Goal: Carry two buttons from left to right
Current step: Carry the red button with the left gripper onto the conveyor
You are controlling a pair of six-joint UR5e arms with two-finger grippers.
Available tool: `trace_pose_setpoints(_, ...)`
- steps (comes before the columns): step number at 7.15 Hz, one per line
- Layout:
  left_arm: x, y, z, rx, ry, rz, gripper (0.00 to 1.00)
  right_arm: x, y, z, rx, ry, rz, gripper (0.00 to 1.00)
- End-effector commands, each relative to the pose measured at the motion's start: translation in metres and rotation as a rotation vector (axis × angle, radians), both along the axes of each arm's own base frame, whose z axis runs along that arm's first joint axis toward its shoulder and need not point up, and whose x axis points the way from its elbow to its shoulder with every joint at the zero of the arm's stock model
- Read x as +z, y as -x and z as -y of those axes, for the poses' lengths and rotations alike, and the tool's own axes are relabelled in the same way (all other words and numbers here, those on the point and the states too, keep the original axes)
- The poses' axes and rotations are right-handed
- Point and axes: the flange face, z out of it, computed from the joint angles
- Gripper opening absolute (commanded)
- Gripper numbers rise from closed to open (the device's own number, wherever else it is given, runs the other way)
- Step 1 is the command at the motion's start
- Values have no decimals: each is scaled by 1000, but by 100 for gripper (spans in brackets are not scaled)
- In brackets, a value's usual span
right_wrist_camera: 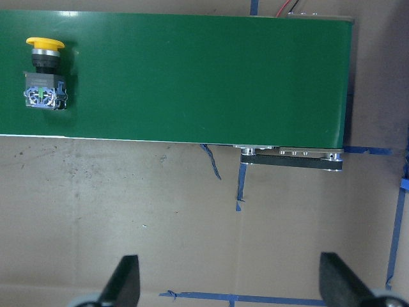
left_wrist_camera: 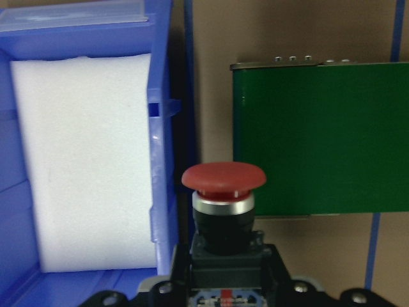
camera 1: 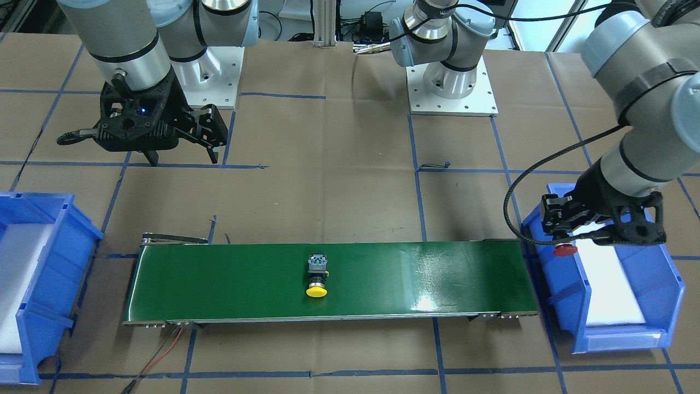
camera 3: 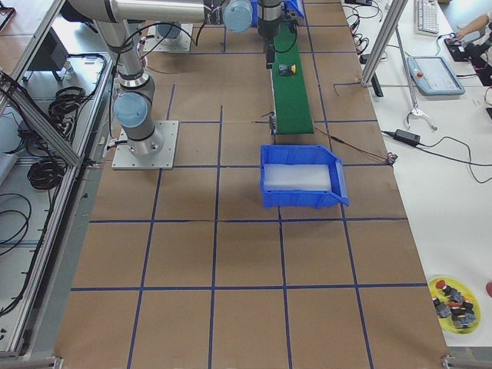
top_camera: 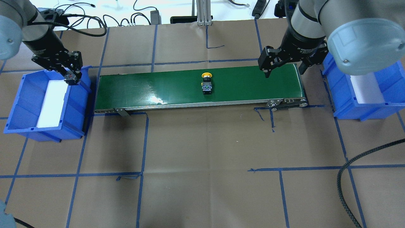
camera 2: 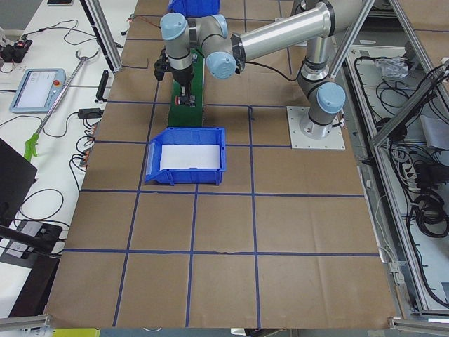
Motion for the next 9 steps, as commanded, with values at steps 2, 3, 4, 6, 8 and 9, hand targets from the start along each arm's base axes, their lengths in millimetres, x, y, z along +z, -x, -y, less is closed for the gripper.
trace_pose_setpoints(2,-31,28,5,15,-33,-15,0,-1,-1,0,-4,-1,1,100)
trace_pose_setpoints(3,-47,29,6,21,-53,-22,0,-3,-1,0,-4,-4,2,100)
trace_pose_setpoints(4,-66,28,13,32,-39,-18,0,-6,-1,0,-4,-6,2,100)
trace_pose_setpoints(6,-103,43,25,45,9,-7,0,-20,-2,9,-6,-18,3,100)
trace_pose_setpoints(8,-127,64,29,39,17,-2,0,-36,-4,27,-4,8,5,100)
trace_pose_setpoints(9,-128,65,29,39,14,-3,0,-37,-4,33,-4,40,8,100)
